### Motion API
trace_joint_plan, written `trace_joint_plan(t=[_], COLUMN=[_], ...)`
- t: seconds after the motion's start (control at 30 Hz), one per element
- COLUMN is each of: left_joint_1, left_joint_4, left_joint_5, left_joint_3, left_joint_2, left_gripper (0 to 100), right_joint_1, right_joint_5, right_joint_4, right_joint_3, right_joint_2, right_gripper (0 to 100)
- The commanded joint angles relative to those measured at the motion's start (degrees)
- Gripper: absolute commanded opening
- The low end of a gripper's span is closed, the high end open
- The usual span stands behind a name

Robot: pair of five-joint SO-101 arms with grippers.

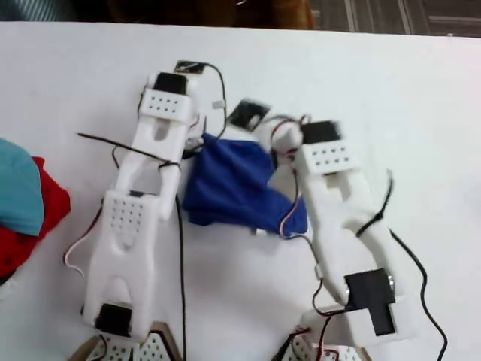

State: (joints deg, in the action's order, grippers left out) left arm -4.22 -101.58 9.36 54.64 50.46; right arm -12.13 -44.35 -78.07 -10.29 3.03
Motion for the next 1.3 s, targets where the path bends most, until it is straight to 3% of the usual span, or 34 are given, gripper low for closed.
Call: trace_joint_plan(t=[0.0,0.33,0.6,0.9,1.27], left_joint_1=[-0.4,-2.3,-3.9,-4.3,-3.3], left_joint_4=[-1.0,-0.5,6.9,16.4,15.8], left_joint_5=[-0.1,-5.3,-4.9,-3.8,-3.7], left_joint_3=[-6.8,-29.4,-39.0,-50.1,-51.0], left_joint_2=[-11.1,-21.0,-21.0,-21.0,-21.7], left_gripper=[3,3,3,3,3], right_joint_1=[3.2,3.5,4.3,6.5,6.5], right_joint_5=[2.9,6.9,7.1,7.1,7.1], right_joint_4=[3.6,0.3,-3.6,-9.0,-13.0], right_joint_3=[7.6,36.4,55.6,71.5,79.1], right_joint_2=[-5.3,-36.0,-52.1,-61.1,-64.7], right_gripper=[1.8,1.8,1.8,1.8,1.8])
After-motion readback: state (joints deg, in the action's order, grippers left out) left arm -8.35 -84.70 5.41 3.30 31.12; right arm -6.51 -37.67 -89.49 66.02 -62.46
